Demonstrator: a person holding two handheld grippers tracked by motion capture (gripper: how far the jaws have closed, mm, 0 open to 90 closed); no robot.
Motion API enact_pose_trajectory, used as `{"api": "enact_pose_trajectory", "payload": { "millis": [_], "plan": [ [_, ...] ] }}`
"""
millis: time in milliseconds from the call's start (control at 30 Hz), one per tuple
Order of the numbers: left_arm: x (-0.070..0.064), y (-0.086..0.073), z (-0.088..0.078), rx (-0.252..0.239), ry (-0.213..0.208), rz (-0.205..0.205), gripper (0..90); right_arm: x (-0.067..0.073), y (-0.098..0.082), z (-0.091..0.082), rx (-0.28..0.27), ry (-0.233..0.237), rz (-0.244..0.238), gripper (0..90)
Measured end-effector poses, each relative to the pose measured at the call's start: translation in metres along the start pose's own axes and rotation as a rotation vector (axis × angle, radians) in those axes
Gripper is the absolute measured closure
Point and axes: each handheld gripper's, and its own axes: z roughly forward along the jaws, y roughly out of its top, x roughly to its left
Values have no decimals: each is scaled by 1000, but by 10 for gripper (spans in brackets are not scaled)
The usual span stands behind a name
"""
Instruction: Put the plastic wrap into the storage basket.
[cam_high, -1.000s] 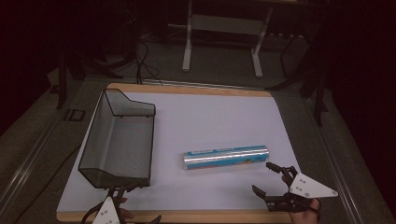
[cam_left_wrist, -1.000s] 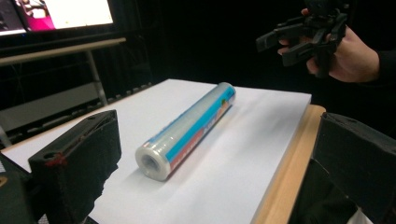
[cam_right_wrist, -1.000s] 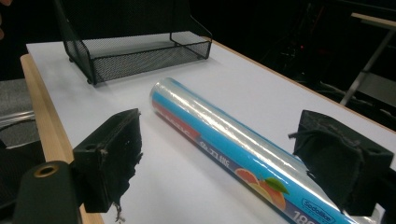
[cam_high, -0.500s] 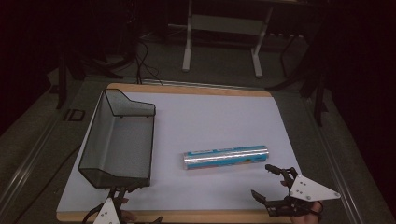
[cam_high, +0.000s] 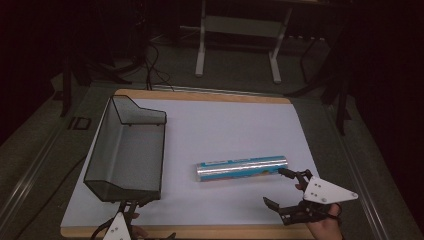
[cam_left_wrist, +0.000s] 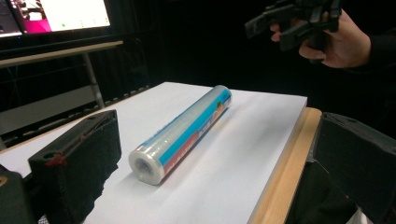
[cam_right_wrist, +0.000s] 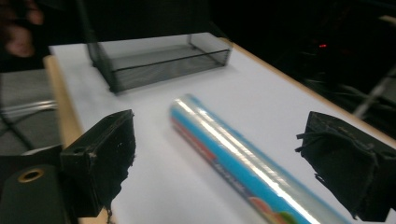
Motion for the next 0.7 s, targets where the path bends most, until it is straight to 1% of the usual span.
{"api": "enact_pose_trajectory", "payload": {
  "millis": [67,100,133,167,200,300,400,467,533,633,667,700],
  "plan": [
    [-1,0,0,0,-2,-5,18,-1,2,2,8,4,3,100],
    [-1,0,0,1,-3,-3,18,-3,3,3,15,15,2,99],
    [-1,0,0,2,-3,-1,18,-3,3,4,13,16,-1,93],
    [-1,0,1,1,-4,-2,18,-4,4,6,19,29,3,92],
    [-1,0,1,4,-3,-2,18,-4,5,10,30,11,-1,92],
    [-2,-1,2,6,-8,-4,18,-3,6,13,38,15,-10,92],
    [-2,-1,3,9,-13,0,18,-3,7,20,61,25,-17,93],
    [-3,-1,3,9,-13,1,18,-4,6,25,71,17,-37,93],
    [-3,-1,3,10,-15,1,18,-7,6,31,78,38,-27,93],
    [-2,-1,3,12,-16,-2,18,-11,5,39,89,56,-22,92],
    [-2,-1,3,13,-15,-2,18,-13,5,42,93,67,-21,93],
    [-2,-1,3,14,-14,-2,18,-14,5,45,106,78,-31,93]
  ]
}}
